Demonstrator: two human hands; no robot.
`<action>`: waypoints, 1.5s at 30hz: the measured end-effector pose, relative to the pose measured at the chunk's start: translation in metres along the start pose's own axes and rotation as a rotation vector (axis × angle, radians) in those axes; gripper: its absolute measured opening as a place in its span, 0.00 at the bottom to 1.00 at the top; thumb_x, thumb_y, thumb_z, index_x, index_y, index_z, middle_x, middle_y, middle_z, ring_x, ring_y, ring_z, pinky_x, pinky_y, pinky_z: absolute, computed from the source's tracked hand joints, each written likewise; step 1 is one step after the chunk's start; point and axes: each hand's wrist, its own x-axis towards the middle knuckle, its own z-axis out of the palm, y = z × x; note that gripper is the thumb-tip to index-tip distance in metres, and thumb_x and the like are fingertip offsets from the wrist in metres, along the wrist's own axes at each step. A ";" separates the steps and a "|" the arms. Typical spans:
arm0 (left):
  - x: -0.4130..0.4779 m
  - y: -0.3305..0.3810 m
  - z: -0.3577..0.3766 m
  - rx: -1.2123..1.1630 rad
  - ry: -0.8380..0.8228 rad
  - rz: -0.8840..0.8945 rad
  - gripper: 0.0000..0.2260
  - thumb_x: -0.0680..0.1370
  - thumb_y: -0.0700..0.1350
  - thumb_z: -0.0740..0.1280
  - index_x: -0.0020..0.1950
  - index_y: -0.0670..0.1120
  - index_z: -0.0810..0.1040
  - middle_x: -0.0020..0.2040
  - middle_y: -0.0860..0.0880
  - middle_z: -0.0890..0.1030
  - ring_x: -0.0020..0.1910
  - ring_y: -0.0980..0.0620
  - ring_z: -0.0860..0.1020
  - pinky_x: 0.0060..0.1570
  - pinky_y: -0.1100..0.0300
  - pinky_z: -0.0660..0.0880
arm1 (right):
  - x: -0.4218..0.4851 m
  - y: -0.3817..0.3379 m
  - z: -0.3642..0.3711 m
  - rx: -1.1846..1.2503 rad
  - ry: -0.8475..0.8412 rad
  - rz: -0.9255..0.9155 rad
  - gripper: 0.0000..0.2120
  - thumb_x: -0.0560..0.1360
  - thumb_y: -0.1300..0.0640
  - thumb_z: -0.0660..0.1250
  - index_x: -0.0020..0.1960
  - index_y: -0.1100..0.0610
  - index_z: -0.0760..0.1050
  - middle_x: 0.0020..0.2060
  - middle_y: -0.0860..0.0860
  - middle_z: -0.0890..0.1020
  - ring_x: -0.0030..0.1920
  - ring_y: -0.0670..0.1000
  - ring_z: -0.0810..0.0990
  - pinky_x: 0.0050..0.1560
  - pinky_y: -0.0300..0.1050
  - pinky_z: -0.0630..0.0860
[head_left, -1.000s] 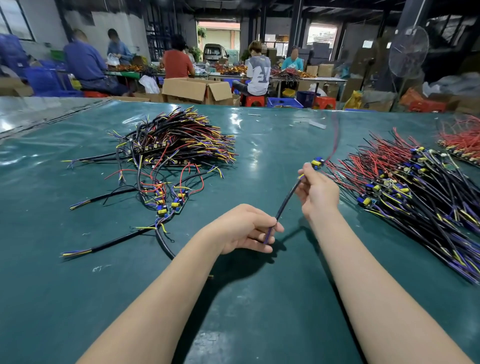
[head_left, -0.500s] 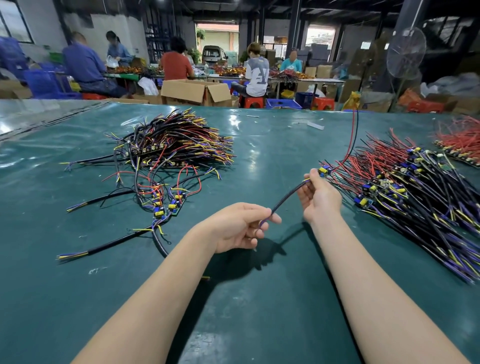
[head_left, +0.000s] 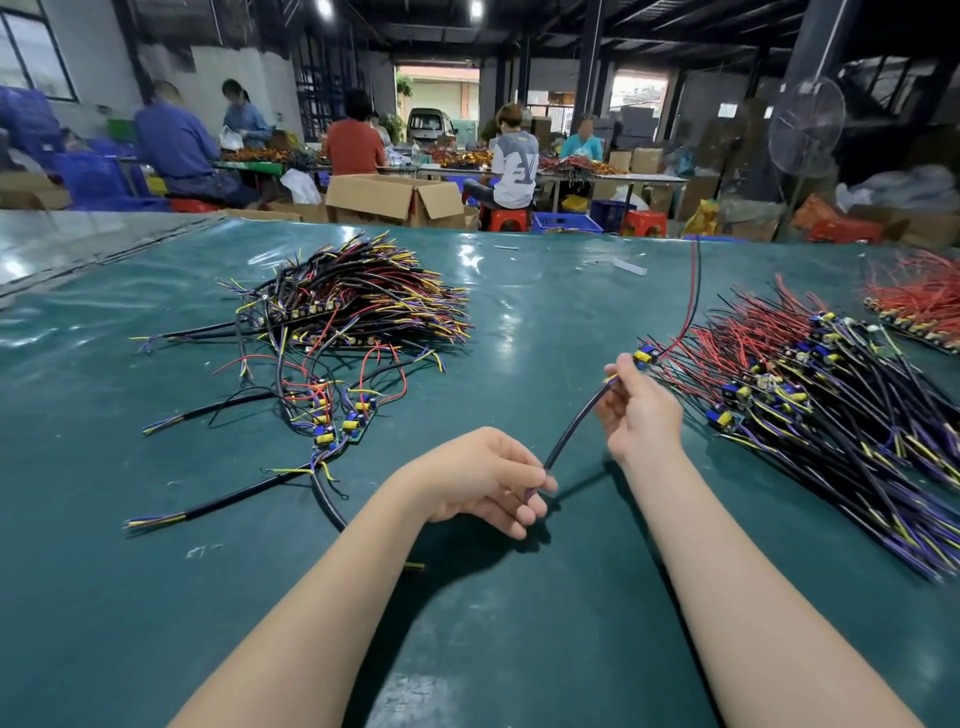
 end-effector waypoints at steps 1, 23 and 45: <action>-0.001 0.001 0.001 0.027 -0.011 -0.009 0.07 0.80 0.38 0.60 0.44 0.41 0.76 0.27 0.51 0.79 0.25 0.57 0.77 0.28 0.64 0.77 | 0.000 0.003 -0.001 -0.011 0.004 0.000 0.13 0.76 0.59 0.65 0.33 0.58 0.73 0.16 0.45 0.73 0.17 0.40 0.71 0.20 0.30 0.69; -0.015 0.013 -0.007 0.123 -0.250 -0.133 0.11 0.79 0.35 0.57 0.43 0.41 0.78 0.33 0.50 0.82 0.30 0.58 0.79 0.26 0.65 0.76 | 0.004 0.005 -0.003 0.082 0.058 0.043 0.13 0.76 0.58 0.65 0.33 0.57 0.73 0.16 0.44 0.73 0.18 0.40 0.72 0.20 0.29 0.68; 0.000 0.009 0.006 -0.040 -0.044 -0.044 0.18 0.82 0.45 0.54 0.33 0.44 0.70 0.27 0.51 0.78 0.25 0.56 0.76 0.27 0.64 0.76 | -0.004 0.013 0.004 0.061 0.046 0.082 0.13 0.76 0.55 0.65 0.33 0.57 0.73 0.16 0.44 0.71 0.17 0.40 0.71 0.20 0.29 0.68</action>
